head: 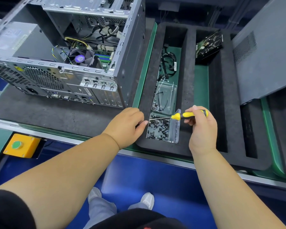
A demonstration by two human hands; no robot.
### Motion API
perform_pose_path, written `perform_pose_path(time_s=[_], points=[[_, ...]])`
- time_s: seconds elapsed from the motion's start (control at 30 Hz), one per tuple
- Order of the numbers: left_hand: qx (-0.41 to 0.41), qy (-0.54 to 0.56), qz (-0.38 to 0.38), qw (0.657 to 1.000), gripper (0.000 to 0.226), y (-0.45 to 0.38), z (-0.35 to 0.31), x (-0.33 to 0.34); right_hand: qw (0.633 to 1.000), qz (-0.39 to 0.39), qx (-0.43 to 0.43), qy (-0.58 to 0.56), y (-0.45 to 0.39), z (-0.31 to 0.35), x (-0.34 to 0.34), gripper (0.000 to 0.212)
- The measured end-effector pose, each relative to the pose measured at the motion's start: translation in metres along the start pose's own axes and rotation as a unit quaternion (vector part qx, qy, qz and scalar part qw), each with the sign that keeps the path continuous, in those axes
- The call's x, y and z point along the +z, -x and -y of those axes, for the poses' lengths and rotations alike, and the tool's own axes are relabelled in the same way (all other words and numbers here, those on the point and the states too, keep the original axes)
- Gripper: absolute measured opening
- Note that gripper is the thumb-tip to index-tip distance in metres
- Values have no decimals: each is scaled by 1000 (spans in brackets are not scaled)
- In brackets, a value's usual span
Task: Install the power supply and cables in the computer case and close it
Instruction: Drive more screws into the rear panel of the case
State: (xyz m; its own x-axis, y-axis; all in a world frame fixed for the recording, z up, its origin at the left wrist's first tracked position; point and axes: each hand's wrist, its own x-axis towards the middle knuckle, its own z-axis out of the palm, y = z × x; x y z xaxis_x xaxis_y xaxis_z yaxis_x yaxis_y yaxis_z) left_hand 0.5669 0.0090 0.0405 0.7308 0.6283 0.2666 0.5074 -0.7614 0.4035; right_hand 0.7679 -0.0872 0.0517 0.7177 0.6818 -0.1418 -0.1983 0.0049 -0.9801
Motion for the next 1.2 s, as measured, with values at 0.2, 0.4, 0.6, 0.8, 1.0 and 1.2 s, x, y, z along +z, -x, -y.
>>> perform_pose_path(time_s=[0.2,0.4,0.6,0.8,1.0,1.2], points=[[1,-9,-7,1000,31,3,1,0,1000,-3,-16,9,10,18,3,19],[-301,326,-51,895,13,5,-9,-14,999,16,-40,12,25,42,12,25],[-379,634,-69,670,12,23,-12,-42,997,35,-49,39,45,56,33,24],[-356,666,-34,654,16,38,9,-72,994,54,-53,72,71,64,70,24],[-383,664,-9,642,5,59,51,-112,995,47,-68,63,102,63,125,26],[-406,653,8,639,13,81,105,-153,992,69,-87,61,133,57,191,15]])
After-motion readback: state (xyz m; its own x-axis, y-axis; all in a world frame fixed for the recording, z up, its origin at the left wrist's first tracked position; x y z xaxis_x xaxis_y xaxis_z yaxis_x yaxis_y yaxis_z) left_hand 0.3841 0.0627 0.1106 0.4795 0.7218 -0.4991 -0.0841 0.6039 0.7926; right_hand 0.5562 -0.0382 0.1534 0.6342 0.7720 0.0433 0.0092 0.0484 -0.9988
